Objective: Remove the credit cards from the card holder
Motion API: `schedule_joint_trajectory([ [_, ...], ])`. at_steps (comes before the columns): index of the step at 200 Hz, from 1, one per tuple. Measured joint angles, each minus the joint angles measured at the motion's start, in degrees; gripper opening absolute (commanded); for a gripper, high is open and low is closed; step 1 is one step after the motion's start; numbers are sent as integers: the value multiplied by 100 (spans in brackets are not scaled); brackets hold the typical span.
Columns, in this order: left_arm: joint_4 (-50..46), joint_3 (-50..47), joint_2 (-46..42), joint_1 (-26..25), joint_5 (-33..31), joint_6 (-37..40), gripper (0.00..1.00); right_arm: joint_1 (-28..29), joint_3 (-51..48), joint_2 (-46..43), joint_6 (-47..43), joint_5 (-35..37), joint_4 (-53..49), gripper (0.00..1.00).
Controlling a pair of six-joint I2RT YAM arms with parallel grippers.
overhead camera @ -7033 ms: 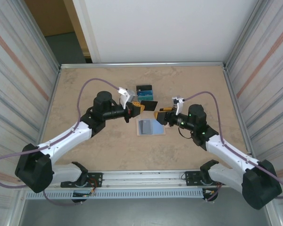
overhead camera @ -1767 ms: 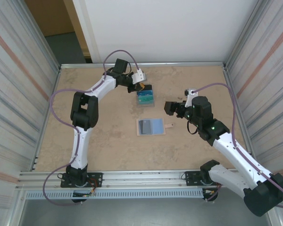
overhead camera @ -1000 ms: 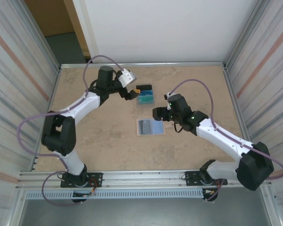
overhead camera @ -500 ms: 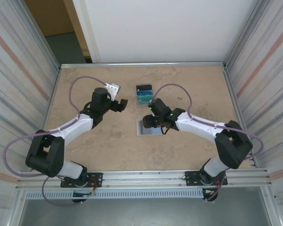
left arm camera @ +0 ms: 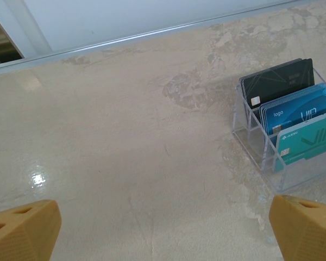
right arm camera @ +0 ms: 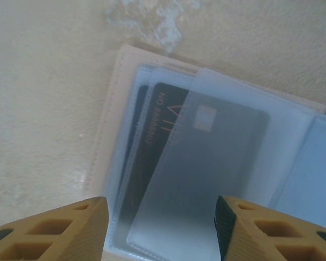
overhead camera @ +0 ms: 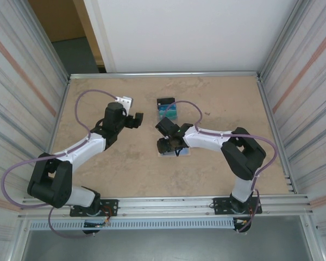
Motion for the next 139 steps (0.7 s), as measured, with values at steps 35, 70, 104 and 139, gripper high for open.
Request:
schedule_joint_trajectory([
  [35,-7,2,4,0,-24,-35,99,0,31,146,4,31,-7,49],
  [70,-59,7,26,0,-26,-35,99,-4,31,155,28,46,-9,41],
  [104,-94,7,24,0,-24,-35,99,-96,-68,94,83,-55,85,33],
  [139,-151,7,11,0,-17,-35,99,-317,-339,-109,175,-195,192,27],
])
